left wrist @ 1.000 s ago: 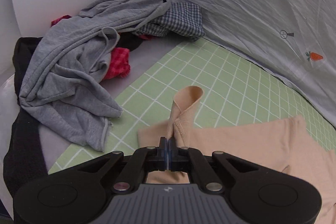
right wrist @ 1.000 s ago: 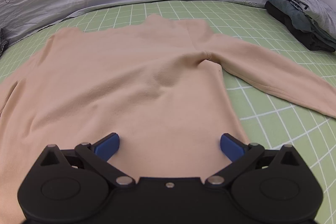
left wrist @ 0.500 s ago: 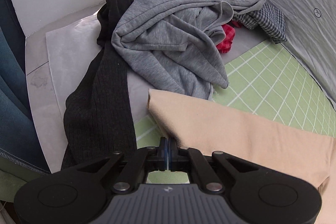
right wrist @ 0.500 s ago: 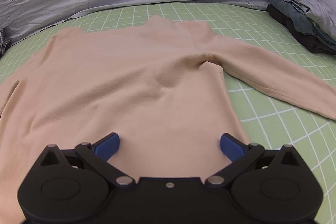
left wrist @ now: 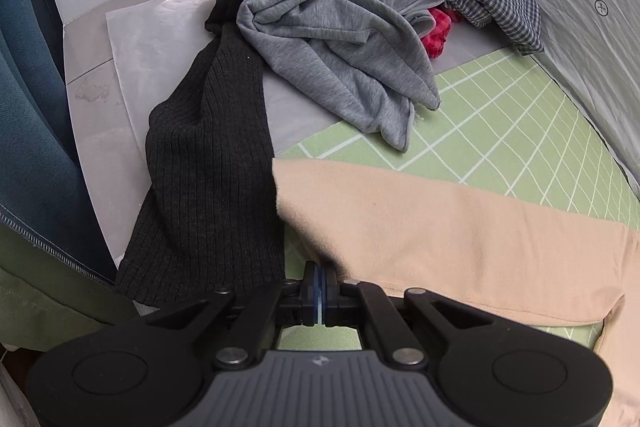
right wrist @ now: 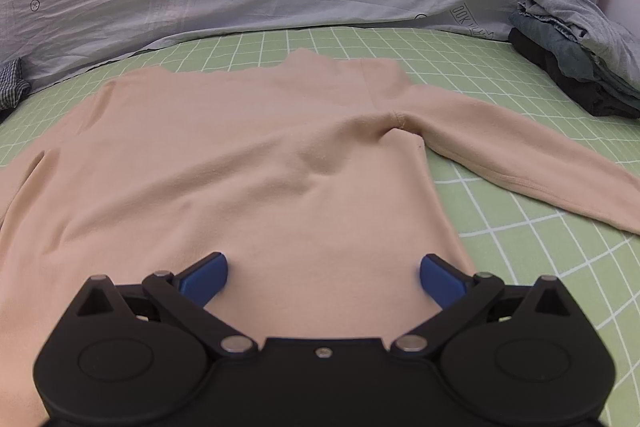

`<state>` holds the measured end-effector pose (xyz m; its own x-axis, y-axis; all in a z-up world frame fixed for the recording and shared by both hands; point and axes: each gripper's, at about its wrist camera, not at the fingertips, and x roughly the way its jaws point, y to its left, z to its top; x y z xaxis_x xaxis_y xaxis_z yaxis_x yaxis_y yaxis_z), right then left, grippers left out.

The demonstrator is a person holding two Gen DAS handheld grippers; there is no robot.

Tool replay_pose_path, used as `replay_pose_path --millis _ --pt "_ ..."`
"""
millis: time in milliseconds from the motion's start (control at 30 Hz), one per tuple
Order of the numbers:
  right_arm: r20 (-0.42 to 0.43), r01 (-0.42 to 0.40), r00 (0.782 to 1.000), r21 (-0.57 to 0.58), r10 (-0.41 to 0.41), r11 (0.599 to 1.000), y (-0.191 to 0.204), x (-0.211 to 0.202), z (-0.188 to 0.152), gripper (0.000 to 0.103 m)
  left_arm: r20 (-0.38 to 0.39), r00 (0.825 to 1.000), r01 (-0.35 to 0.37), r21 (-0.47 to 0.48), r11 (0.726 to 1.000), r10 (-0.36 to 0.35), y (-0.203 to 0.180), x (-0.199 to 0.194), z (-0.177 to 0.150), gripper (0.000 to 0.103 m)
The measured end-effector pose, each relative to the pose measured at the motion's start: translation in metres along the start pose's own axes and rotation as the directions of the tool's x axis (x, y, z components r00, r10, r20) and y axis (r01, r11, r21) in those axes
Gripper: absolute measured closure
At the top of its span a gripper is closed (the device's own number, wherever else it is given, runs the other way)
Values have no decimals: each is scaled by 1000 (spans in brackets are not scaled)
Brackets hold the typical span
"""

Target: Fold clothes

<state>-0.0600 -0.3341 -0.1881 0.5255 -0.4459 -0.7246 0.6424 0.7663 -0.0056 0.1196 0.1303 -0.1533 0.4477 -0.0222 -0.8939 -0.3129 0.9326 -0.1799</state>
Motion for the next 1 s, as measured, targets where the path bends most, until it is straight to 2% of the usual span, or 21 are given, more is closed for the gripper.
replay_pose_path --millis 67,133,233,333,367,467,500,533,567,600,700,767,800,833,900,1000 --pt "-13 -9 1000 -8 9 1000 -1 0 2 0 -5 1000 7 14 1000 -7 0 -4 -3 99" --pt "-24 -5 1000 -23 4 1000 -4 -5 1 0 0 1000 11 31 999 -11 0 -10 -6 89" --pt "-33 39 999 -54 -40 998 -11 -17 -4 0 3 1000 26 50 998 -26 2 -21 -11 81" --pt "-62 71 995 -58 -74 996 -28 -30 -13 1 0 996 87 74 993 -87 -3 -31 -16 78" --pt "-75 61 995 -38 -63 997 -35 -34 -16 3 -5 994 110 93 990 -110 -7 -35 -19 78" --pt "-112 32 993 23 -29 999 -58 -44 -24 21 -20 993 116 173 978 -114 -25 -39 -31 74" --pt "-116 -9 993 57 15 998 -66 -47 -27 36 -29 992 122 196 973 -119 -32 -40 -35 74" --pt "-115 -10 993 59 16 998 -69 -51 -29 56 -40 991 130 213 968 -124 -38 -40 -39 74" --pt "-121 -14 992 45 19 999 -70 -54 -30 68 -54 990 140 232 963 -131 -45 -40 -43 74" --pt "-136 -39 990 38 44 999 -70 -58 -30 87 -66 988 150 250 956 -138 -53 -39 -47 74" --pt "-163 -42 985 36 48 998 -73 -63 -33 87 -84 985 170 307 936 -152 -75 -38 -55 74" --pt "-172 -33 985 11 34 999 -75 -65 -31 79 -90 984 178 345 922 -156 -89 -37 -60 74" --pt "-175 -27 984 -2 27 1000 -76 -66 -30 59 -95 982 187 358 915 -164 -99 -36 -61 74" --pt "-155 -2 988 -20 -1 1000 -78 -68 -26 46 -103 980 199 367 909 -172 -108 -35 -61 74" --pt "-91 18 996 -46 -22 999 -82 -71 -13 45 -113 976 217 385 897 -188 -126 -34 -61 74" --pt "-52 24 998 -56 -27 998 -91 -60 14 42 -109 972 233 423 876 -206 -154 -34 -61 74"
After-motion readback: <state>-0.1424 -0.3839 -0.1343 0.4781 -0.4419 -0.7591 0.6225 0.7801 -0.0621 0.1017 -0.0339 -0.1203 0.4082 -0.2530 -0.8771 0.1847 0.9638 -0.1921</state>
